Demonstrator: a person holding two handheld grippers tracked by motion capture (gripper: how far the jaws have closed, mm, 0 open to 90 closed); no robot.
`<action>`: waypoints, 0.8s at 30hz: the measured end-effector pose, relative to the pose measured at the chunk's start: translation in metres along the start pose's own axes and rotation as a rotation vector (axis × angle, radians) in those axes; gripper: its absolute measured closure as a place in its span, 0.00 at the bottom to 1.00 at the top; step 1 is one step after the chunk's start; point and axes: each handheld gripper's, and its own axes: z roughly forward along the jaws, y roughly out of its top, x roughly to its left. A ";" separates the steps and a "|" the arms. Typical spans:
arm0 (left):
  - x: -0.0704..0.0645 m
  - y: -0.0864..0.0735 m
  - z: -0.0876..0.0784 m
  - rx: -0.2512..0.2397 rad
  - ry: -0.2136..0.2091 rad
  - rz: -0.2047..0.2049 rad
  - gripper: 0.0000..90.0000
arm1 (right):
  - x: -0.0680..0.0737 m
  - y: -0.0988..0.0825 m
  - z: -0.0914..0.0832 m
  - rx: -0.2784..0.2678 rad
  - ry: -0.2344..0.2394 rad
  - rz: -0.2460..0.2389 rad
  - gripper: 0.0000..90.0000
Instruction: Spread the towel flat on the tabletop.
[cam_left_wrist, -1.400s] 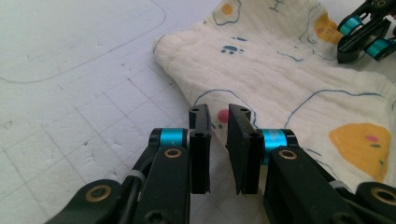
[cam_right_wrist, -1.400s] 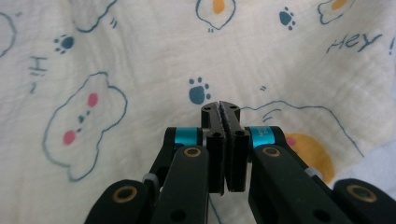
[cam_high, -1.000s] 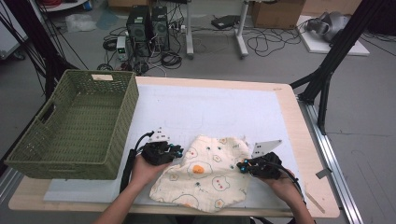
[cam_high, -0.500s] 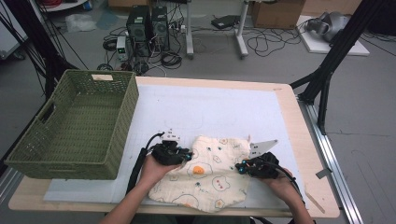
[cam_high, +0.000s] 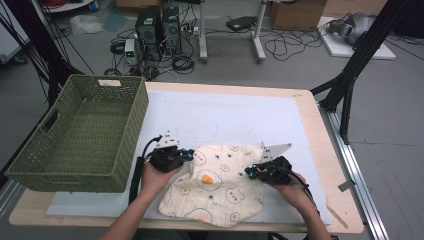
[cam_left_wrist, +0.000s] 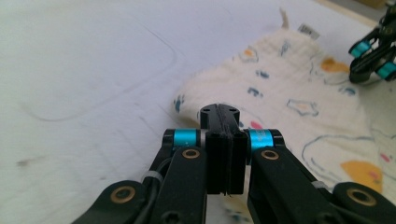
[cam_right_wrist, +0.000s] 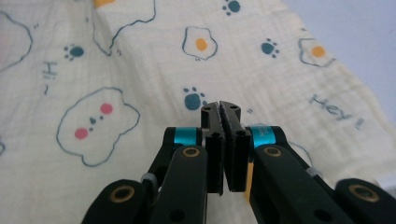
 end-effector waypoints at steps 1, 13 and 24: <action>0.002 0.004 -0.006 -0.018 0.021 0.002 0.99 | -0.001 0.003 0.001 -0.010 0.000 -0.002 0.99; 0.010 -0.001 -0.003 0.035 0.040 0.000 0.88 | -0.007 0.007 0.005 0.011 0.010 0.033 0.91; 0.023 -0.013 0.016 0.167 0.090 0.022 0.84 | -0.035 0.004 -0.003 -0.058 -0.157 0.154 0.79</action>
